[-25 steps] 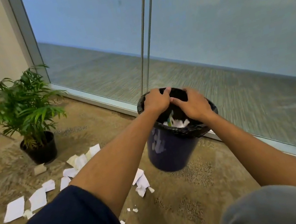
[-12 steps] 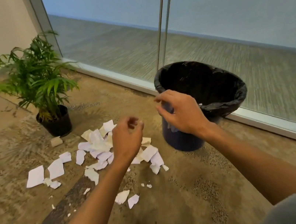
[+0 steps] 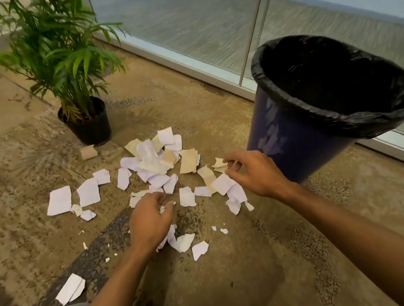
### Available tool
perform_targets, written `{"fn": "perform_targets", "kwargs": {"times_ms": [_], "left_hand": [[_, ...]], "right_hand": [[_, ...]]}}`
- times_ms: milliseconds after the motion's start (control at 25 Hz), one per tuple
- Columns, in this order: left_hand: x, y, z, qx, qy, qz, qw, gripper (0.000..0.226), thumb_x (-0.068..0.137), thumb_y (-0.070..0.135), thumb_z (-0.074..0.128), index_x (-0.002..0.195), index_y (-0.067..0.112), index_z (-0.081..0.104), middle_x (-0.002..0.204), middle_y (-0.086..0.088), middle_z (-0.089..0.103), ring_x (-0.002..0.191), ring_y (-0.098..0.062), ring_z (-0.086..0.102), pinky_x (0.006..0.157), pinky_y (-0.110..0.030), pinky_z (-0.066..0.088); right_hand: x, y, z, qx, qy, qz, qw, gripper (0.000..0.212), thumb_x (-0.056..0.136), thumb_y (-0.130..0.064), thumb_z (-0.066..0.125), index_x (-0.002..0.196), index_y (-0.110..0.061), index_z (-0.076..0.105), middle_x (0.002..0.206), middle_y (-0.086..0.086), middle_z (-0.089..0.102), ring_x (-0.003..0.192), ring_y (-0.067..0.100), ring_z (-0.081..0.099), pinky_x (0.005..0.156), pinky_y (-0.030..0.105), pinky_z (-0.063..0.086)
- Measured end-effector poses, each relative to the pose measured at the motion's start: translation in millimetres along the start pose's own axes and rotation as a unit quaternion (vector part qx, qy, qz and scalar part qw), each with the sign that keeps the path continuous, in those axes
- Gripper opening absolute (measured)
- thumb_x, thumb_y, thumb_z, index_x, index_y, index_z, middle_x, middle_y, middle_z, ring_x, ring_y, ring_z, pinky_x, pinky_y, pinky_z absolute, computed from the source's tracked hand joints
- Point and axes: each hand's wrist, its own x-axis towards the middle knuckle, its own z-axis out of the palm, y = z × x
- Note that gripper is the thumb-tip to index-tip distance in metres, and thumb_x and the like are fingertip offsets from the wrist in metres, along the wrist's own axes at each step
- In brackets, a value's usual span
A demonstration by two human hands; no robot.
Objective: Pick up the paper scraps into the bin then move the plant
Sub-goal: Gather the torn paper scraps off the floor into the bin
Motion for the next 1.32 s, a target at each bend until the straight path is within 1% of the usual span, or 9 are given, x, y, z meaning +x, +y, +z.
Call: {"fn": "perform_targets", "kwargs": {"times_ms": [160, 360, 600, 720, 840, 960, 1040, 1160, 1320], "left_hand": [[17, 3, 17, 0.013, -0.038, 0.026, 0.999, 0.048, 0.090, 0.042, 0.057, 0.129, 0.014, 0.057, 0.111, -0.004, 0.065, 0.100, -0.021, 0.059, 0.081, -0.039, 0.051], [33, 12, 46, 0.120, -0.087, 0.041, 0.988, 0.054, 0.093, 0.046, 0.052, 0.136, 0.013, 0.049, 0.123, -0.007, 0.058, 0.114, -0.026, 0.053, 0.086, -0.040, 0.048], [41, 12, 52, 0.093, -0.067, 0.039, 0.993, 0.033, 0.086, 0.034, 0.065, 0.113, 0.016, 0.066, 0.113, -0.004, 0.058, 0.106, -0.026, 0.055, 0.078, -0.039, 0.049], [49, 9, 47, 0.043, -0.051, 0.011, 0.998, 0.018, 0.081, 0.030, 0.072, 0.092, 0.016, 0.072, 0.097, -0.002, 0.056, 0.092, -0.025, 0.056, 0.071, -0.036, 0.048], [57, 9, 45, -0.073, -0.049, -0.009, 0.996, 0.014, 0.080, 0.030, 0.075, 0.082, 0.017, 0.072, 0.090, 0.000, 0.059, 0.084, -0.022, 0.059, 0.073, -0.037, 0.049], [55, 17, 51, -0.114, -0.093, 0.046, 0.988, 0.014, 0.084, 0.030, 0.070, 0.088, 0.017, 0.070, 0.112, 0.001, 0.060, 0.106, -0.021, 0.054, 0.092, -0.042, 0.046], [50, 20, 58, -0.042, -0.137, 0.120, 0.982, 0.013, 0.089, 0.029, 0.064, 0.095, 0.018, 0.067, 0.137, 0.000, 0.051, 0.132, -0.022, 0.038, 0.107, -0.048, 0.033], [44, 20, 66, 0.069, -0.179, 0.186, 0.964, 0.015, 0.094, 0.026, 0.054, 0.101, 0.019, 0.065, 0.150, 0.001, 0.040, 0.144, -0.021, 0.022, 0.111, -0.046, 0.026], [41, 26, 69, 0.100, -0.156, 0.207, 0.961, 0.015, 0.090, 0.018, 0.056, 0.100, 0.015, 0.067, 0.129, -0.001, 0.055, 0.122, -0.022, 0.043, 0.090, -0.038, 0.037]], "right_hand": [[3, 25, 34, -0.003, -0.057, 0.069, 0.996, 0.037, 0.089, -0.041, 0.062, 0.122, -0.026, 0.063, 0.116, -0.006, 0.066, 0.101, 0.013, 0.063, 0.083, 0.034, 0.051], [11, 43, 62, -0.049, -0.111, 0.080, 0.989, 0.051, 0.098, -0.042, 0.050, 0.146, -0.030, 0.041, 0.150, -0.005, 0.039, 0.134, 0.019, 0.042, 0.100, 0.038, 0.040], [25, 58, 68, -0.051, -0.168, 0.063, 0.982, 0.060, 0.094, -0.035, 0.060, 0.148, -0.039, 0.034, 0.146, -0.004, 0.039, 0.130, 0.018, 0.042, 0.098, 0.037, 0.040], [27, 59, 68, -0.016, -0.157, 0.071, 0.985, 0.046, 0.089, -0.032, 0.067, 0.133, -0.028, 0.056, 0.129, -0.004, 0.052, 0.115, 0.016, 0.051, 0.091, 0.037, 0.047], [25, 57, 62, 0.096, -0.107, 0.095, 0.985, 0.014, 0.086, -0.026, 0.072, 0.099, -0.021, 0.070, 0.102, -0.004, 0.061, 0.091, 0.015, 0.057, 0.081, 0.035, 0.049], [20, 57, 46, 0.232, -0.072, 0.145, 0.959, 0.006, 0.085, -0.024, 0.074, 0.080, -0.024, 0.071, 0.092, -0.008, 0.065, 0.084, 0.005, 0.061, 0.072, 0.018, 0.046], [12, 55, 39, 0.280, -0.094, 0.171, 0.940, 0.008, 0.085, -0.022, 0.073, 0.078, -0.019, 0.072, 0.095, -0.006, 0.066, 0.089, 0.007, 0.062, 0.073, 0.016, 0.045], [-7, 52, 46, 0.190, -0.171, 0.165, 0.953, 0.015, 0.088, -0.026, 0.070, 0.088, -0.012, 0.071, 0.122, 0.003, 0.060, 0.106, 0.012, 0.054, 0.083, 0.015, 0.040], [-24, 44, 64, 0.045, -0.159, 0.135, 0.977, 0.017, 0.086, -0.035, 0.070, 0.096, -0.023, 0.065, 0.138, -0.007, 0.049, 0.122, 0.013, 0.047, 0.100, 0.033, 0.041]]}}
